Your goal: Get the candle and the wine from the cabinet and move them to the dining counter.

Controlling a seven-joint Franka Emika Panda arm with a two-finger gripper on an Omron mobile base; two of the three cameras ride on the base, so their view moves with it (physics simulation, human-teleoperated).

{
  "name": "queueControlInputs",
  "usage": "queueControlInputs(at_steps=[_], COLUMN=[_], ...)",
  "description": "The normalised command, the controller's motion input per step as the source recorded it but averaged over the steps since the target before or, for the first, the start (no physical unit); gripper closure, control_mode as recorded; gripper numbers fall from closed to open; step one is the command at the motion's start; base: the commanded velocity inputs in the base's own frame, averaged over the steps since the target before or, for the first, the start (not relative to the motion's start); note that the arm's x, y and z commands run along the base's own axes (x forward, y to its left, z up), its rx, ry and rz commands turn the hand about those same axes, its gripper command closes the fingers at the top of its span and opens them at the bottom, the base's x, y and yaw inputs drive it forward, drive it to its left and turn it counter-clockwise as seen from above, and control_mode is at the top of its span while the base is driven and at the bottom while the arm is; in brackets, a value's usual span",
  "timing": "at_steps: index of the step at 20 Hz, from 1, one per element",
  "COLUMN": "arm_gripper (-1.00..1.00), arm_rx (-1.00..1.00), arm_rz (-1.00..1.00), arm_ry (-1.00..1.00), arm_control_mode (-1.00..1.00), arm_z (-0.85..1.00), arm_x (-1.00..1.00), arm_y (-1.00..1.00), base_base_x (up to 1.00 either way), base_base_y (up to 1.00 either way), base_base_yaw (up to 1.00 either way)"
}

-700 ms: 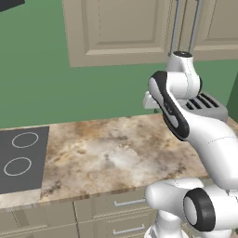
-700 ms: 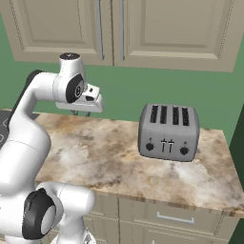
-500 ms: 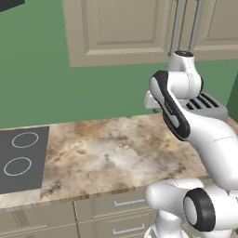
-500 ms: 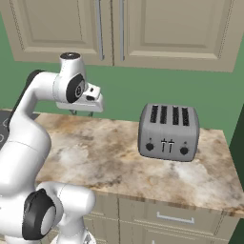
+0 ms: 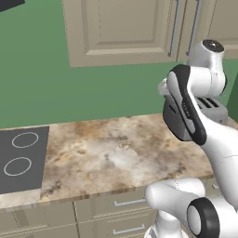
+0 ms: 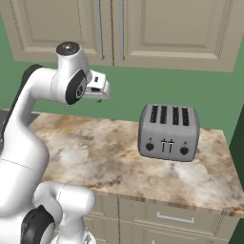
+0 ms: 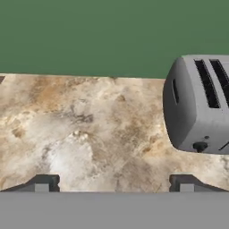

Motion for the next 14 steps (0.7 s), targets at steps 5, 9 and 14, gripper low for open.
queueControlInputs(at_steps=[5, 9, 14], arm_gripper=[-1.00, -1.00, -1.00], arm_rx=[0.00, 0.00, 0.00], arm_rz=[0.01, 0.02, 0.00], arm_ry=[-0.44, -0.45, -0.34], arm_control_mode=[-1.00, -1.00, -1.00], arm_z=[0.67, 0.66, 0.59], arm_x=[-0.11, -0.14, -0.30], arm_y=[-0.28, -0.36, -0.48], base_base_x=[0.00, 0.00, 0.00], base_base_y=[0.00, 0.00, 0.00], base_base_yaw=[0.00, 0.00, 0.00])
